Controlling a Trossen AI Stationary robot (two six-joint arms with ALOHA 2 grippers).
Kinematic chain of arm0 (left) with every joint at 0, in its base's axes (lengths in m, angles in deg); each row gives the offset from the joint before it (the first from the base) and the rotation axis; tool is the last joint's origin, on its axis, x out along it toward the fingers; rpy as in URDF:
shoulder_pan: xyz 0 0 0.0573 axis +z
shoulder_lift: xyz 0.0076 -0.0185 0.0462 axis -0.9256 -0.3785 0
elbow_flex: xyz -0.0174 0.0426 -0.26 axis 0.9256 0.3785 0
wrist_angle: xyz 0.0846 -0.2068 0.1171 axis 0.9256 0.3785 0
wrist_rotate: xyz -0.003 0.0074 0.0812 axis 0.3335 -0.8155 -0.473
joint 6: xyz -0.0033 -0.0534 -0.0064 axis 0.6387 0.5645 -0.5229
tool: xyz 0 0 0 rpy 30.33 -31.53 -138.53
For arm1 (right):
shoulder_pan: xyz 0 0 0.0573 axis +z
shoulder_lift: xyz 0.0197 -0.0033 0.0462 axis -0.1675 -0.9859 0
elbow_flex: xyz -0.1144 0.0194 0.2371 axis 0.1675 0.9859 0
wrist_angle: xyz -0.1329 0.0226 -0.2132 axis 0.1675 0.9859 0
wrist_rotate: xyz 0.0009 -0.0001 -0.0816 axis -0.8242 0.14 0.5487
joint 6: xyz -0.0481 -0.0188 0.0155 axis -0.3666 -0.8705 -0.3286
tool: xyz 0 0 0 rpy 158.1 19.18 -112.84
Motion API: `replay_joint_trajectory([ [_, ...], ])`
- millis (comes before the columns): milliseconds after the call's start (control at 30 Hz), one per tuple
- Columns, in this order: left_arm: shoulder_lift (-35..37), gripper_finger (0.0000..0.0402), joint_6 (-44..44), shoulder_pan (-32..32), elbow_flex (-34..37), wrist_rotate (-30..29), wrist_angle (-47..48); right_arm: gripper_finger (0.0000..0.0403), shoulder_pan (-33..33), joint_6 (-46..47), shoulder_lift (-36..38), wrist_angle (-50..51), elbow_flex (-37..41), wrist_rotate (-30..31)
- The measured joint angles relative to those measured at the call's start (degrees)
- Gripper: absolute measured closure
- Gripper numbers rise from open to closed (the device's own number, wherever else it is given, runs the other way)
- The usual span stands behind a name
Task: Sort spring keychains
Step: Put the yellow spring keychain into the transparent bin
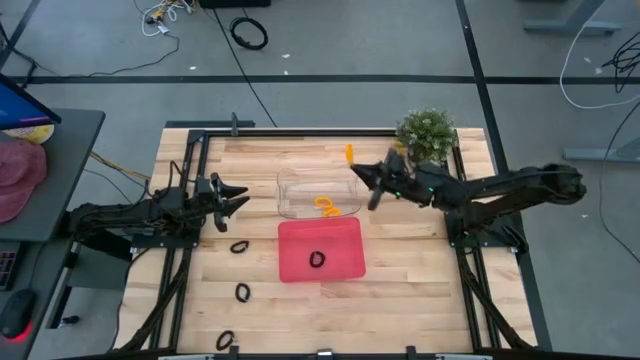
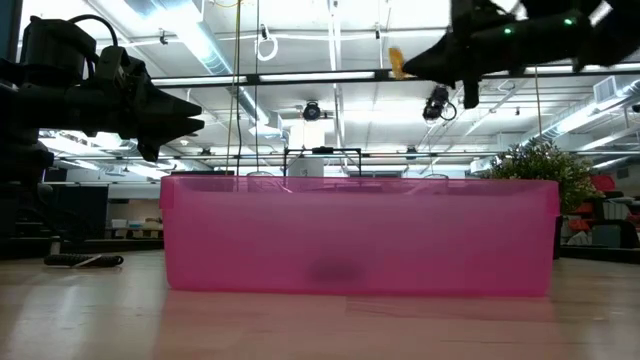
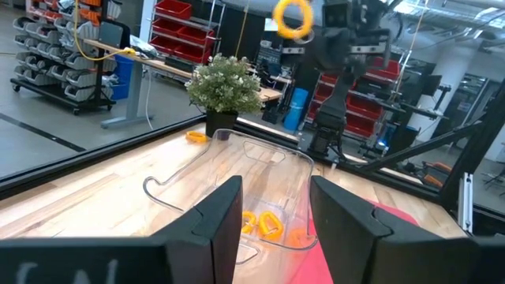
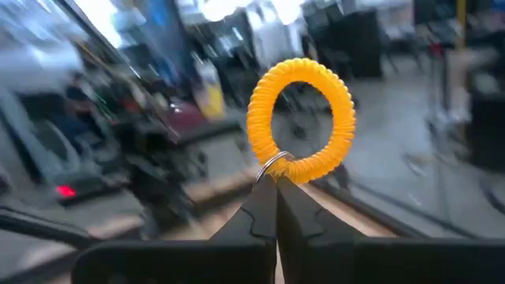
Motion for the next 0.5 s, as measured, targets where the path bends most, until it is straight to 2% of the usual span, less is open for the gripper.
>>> replay_joint_trajectory([
  [67,0.0,0.0248,0.0,0.0,0.0,0.0,0.0,0.0403,-0.1,-0.4,0.0,-7.7,3.9,-1.5],
  [233,0.0,0.0248,0.0,0.0,0.0,0.0,0.0,0.0403,-0.4,-0.4,0.0,-17.5,8.8,-5.6],
  [500,0.0,0.0248,0.0,0.0,0.0,0.0,0.0,0.0403,0.0,-1.9,0.0,-18.0,8.8,-8.4],
])
